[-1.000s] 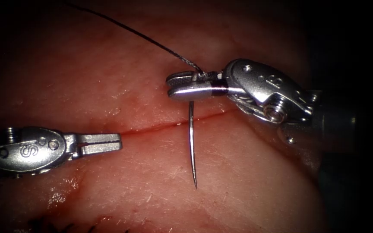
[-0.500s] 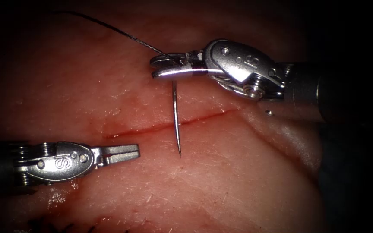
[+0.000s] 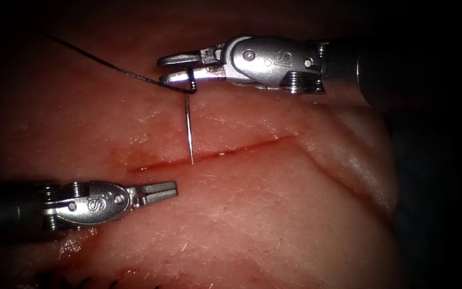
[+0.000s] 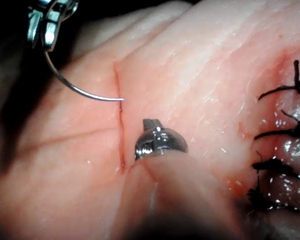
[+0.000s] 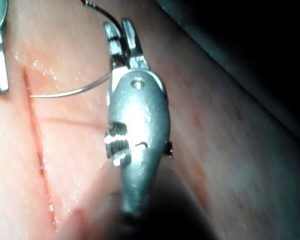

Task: Wound Closure
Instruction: Throw the needle through the top of the incision with the right tool

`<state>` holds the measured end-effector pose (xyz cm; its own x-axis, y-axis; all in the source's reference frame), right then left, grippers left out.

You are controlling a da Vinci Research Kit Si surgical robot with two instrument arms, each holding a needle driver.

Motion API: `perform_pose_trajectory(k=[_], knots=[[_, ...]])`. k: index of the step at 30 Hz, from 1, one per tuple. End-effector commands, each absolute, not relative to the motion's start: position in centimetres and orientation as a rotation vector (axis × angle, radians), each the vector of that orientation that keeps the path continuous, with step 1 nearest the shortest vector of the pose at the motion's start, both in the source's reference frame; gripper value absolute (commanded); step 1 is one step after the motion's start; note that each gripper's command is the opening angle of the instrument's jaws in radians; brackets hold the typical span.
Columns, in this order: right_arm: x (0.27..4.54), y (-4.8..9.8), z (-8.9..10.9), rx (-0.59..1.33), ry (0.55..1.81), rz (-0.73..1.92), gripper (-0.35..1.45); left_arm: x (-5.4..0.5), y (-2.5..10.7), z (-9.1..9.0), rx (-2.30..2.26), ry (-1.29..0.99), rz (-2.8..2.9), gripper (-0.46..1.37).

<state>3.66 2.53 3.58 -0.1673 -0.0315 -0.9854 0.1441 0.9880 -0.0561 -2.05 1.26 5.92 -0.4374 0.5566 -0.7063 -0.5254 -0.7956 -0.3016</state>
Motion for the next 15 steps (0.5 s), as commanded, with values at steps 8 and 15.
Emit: perform_pose_trajectory(k=[8,15], knots=[[3.9,2.38,3.75,-0.028,1.772,-0.274,-0.35,-2.04,1.17,6.13,-1.053,-0.055,2.254,-0.28],[3.93,2.37,3.77,-0.088,1.778,-0.322,-0.35,-2.03,1.01,6.32,-0.969,-0.103,2.287,-0.22]])
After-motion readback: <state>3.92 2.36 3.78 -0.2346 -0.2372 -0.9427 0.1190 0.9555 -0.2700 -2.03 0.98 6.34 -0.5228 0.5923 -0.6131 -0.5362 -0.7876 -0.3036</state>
